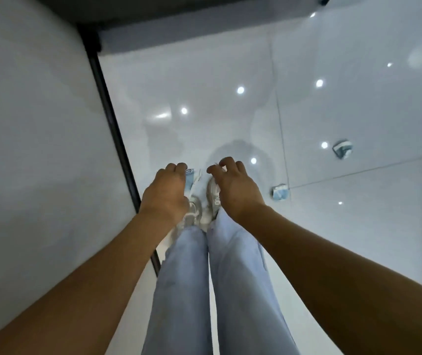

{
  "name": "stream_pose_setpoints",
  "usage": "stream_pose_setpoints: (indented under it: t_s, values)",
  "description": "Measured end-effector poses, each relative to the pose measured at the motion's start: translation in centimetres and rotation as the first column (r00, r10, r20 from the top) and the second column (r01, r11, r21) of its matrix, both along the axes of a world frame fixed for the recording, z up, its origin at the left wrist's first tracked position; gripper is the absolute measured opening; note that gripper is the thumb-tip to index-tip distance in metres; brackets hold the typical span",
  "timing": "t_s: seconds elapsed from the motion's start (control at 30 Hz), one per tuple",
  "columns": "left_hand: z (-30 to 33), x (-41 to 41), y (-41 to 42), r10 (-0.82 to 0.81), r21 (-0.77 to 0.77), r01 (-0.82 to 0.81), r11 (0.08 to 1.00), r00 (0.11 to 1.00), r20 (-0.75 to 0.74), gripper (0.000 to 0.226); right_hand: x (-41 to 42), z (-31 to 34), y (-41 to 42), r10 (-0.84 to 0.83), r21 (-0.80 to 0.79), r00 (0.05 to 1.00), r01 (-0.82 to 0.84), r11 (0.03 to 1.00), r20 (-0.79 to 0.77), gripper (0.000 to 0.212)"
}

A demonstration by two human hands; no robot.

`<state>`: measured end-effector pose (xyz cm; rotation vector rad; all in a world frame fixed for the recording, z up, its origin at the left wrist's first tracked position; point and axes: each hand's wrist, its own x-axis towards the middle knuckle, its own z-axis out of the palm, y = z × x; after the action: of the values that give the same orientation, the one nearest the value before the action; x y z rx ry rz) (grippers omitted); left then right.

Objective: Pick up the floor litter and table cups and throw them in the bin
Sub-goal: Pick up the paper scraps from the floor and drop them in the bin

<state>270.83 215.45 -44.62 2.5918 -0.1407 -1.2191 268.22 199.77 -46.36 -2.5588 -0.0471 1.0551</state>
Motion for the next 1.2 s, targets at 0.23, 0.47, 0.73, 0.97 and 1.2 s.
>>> stream_pose_setpoints:
  t_s: [0.23,0.47,0.73,0.97,1.2]
  values:
    - [16.0,1.0,-4.4,-0.43,0.069,0.424,0.903,0.887,0.168,0.059,-2.9,18.4,-4.5,-0.278,-0.031,0.954,0.283,0.959,0.109,0.061]
    - [27.5,-3.7,-9.6,-0.64,0.01,0.665,0.747,0.715,0.283,0.054,-13.5,30.5,-6.4,-0.659,0.016,0.724,0.671,0.742,0.203,0.056]
    - [34.8,-15.2,-18.0,-0.857,-0.028,0.925,0.38,0.363,0.367,0.054,-30.3,36.1,-7.5,-0.907,0.008,0.333,0.938,0.346,0.257,0.059]
    - [36.7,-32.6,-24.6,-0.94,-0.096,0.995,0.01,0.042,0.338,0.05,-48.5,37.2,-8.6,-0.945,0.016,-0.039,0.999,-0.036,0.324,0.058]
    - [36.7,-54.2,-28.5,-0.939,-0.161,0.966,-0.202,-0.144,0.313,0.04,-69.7,37.2,-7.1,-0.898,0.012,-0.304,0.948,-0.317,0.318,0.057]
